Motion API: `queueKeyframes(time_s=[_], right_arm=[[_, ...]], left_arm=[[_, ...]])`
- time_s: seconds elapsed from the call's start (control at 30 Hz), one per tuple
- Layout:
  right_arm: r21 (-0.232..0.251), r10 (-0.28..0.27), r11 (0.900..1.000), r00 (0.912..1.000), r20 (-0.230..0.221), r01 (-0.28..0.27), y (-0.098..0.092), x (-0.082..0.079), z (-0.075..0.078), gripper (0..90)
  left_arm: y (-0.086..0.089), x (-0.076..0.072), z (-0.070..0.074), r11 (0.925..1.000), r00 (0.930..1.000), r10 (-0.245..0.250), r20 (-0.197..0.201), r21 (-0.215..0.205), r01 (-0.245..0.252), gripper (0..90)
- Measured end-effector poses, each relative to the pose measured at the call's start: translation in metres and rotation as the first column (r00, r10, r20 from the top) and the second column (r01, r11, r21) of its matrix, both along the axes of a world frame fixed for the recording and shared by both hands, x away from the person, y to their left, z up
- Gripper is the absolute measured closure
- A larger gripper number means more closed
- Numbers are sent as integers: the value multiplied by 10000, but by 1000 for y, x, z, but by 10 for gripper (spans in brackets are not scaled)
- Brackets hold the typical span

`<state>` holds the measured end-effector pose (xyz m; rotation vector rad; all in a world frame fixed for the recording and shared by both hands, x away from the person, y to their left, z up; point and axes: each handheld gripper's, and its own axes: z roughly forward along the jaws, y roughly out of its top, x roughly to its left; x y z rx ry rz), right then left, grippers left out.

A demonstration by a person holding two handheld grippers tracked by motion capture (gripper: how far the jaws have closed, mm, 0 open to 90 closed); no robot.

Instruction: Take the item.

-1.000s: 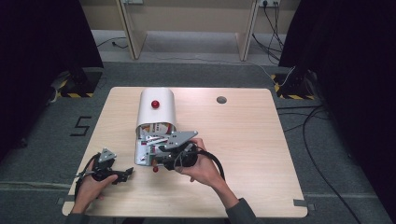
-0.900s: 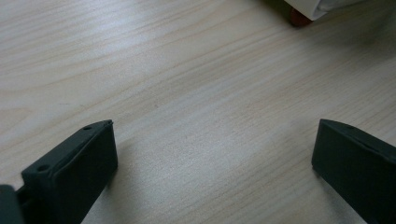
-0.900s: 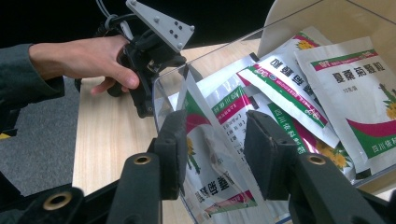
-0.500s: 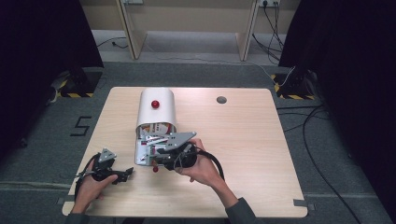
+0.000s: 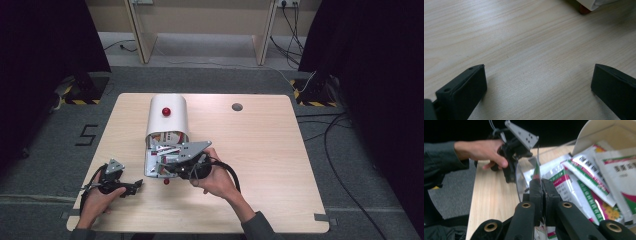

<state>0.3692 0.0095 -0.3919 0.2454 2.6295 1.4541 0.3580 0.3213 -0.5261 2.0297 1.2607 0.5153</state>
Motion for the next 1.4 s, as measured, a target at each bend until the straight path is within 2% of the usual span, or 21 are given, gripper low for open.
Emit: queueKeyframes(time_s=[0.33, 0.53, 0.97, 1.23, 1.4], right_arm=[[806, -151, 9967, 9996, 232, 132, -11, 0, 20, 894], [960, -248, 9952, 9990, 382, 210, -17, 0, 29, 893], [1278, -450, 9910, 9979, 458, 388, -28, 1, 39, 893], [1485, -703, 9870, 9960, 545, 616, -43, 1, 48, 893], [1443, -907, 9863, 9937, 651, 806, -51, 1, 51, 894]], left_arm=[[0, 0, 0, 10000, 10000, 1, 1, 0, -1, 0], [0, 0, 0, 10000, 10000, -3, 5, 2, 3, 0], [0, 0, 0, 10000, 10000, 3, 2, -3, -3, 0], [0, 0, 0, 10000, 10000, -5, -1, 1, 5, 0], [0, 0, 0, 10000, 10000, -12, -33, 12, 12, 0]])
